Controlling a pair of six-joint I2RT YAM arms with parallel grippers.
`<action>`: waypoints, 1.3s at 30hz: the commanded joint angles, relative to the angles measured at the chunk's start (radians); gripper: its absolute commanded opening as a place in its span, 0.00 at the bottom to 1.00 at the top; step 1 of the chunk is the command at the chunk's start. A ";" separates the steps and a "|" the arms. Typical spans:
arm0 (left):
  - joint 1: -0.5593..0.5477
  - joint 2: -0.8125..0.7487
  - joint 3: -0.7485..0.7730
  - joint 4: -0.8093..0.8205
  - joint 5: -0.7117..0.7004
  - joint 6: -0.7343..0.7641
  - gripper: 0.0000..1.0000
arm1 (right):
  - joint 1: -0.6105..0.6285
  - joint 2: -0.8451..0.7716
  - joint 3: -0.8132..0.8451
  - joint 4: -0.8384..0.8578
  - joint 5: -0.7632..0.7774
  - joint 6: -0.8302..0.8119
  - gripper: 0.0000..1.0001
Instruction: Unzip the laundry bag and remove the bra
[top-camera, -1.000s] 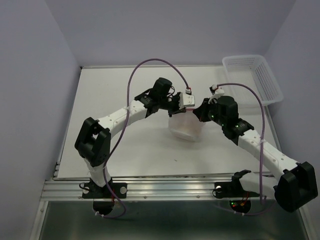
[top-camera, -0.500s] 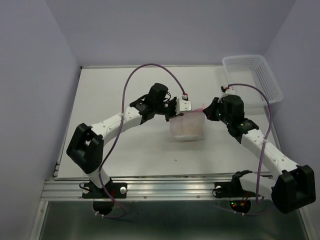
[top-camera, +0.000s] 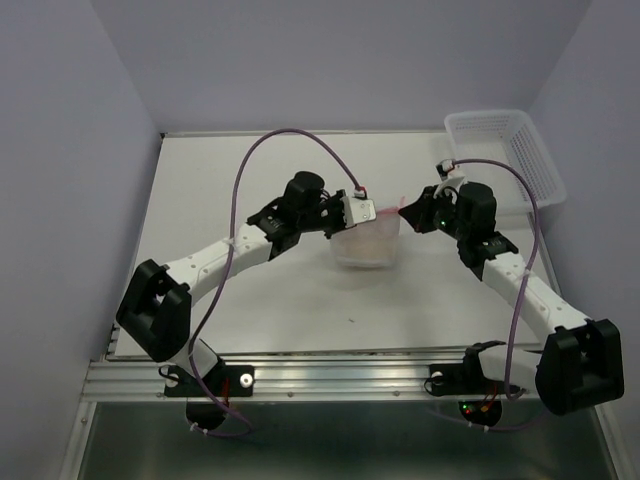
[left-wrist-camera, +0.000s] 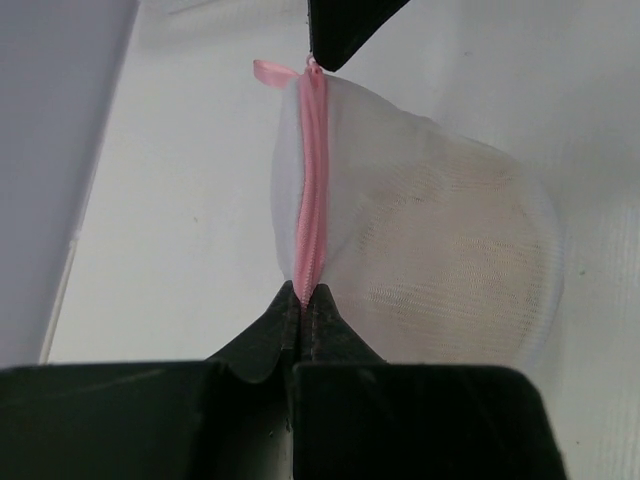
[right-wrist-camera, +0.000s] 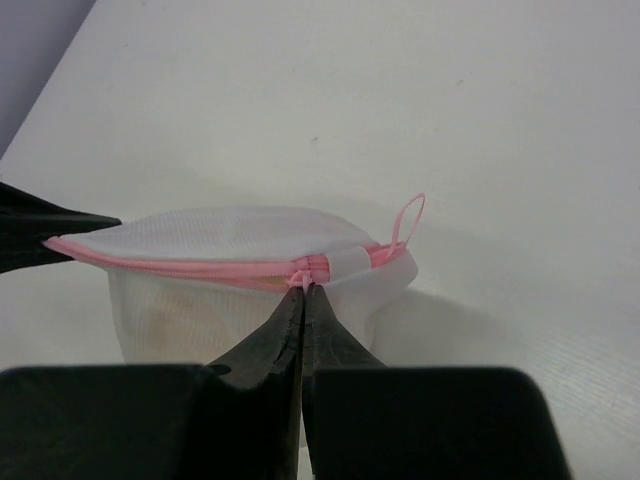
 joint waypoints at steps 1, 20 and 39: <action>0.007 -0.051 0.071 0.072 -0.101 0.005 0.00 | -0.032 0.023 0.056 0.170 -0.070 -0.128 0.01; -0.001 -0.254 -0.350 0.328 -0.084 -0.576 0.99 | 0.279 -0.142 -0.252 -0.020 0.232 0.004 0.17; 0.004 -0.062 0.049 -0.087 -0.491 -1.001 0.99 | 0.279 -0.197 0.030 -0.284 0.561 0.139 1.00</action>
